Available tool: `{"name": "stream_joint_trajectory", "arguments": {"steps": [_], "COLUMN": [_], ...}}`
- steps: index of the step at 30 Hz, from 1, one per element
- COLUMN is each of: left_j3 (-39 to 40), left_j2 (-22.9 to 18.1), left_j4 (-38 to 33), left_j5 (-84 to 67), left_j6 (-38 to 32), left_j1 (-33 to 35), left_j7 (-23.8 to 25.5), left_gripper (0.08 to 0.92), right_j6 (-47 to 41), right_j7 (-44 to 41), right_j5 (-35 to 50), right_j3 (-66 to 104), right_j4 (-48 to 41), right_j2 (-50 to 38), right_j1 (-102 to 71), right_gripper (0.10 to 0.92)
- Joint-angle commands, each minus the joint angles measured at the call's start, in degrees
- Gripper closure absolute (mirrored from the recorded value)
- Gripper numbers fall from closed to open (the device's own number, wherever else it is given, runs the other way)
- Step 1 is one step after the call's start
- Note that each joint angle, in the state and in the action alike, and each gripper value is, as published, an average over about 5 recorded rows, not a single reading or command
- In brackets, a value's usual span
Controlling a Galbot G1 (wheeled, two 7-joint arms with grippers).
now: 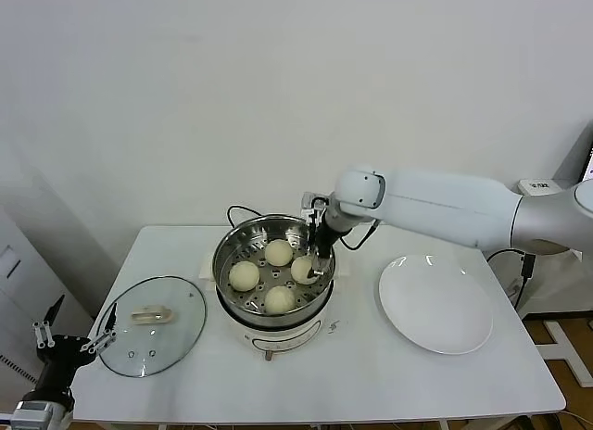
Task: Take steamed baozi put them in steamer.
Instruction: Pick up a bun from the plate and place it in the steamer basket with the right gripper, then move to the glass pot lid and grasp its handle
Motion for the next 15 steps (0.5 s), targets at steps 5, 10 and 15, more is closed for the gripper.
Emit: {"name": "stream_joint_trajectory", "arguments": {"steps": [5,10,15], "left_j3": [0.75,1.77,3.07], "left_j2": [-0.09,-0.20,-0.42], "left_j4": [-0.06,-0.17,-0.30], "left_j5": [0.18,0.69,1.45], "left_j6": [0.08,0.26,0.32], "left_j1": [-0.55,-1.01,-1.43], "left_j7": [0.04,-0.12,-0.40], "left_gripper": [0.177,0.177,0.177], "right_j6": [9.88,25.29,34.74], "right_j7": [17.21,42.56,50.70], "right_j5": [15.11,20.72,17.04], "right_j3": [10.88,22.88,42.27], "right_j4": [-5.03,-4.79,-4.52], "right_j2": [-8.24,-13.88,-19.59], "right_j1": [-0.17,-13.91,-32.88], "right_gripper": [0.203,0.203,0.203]}}
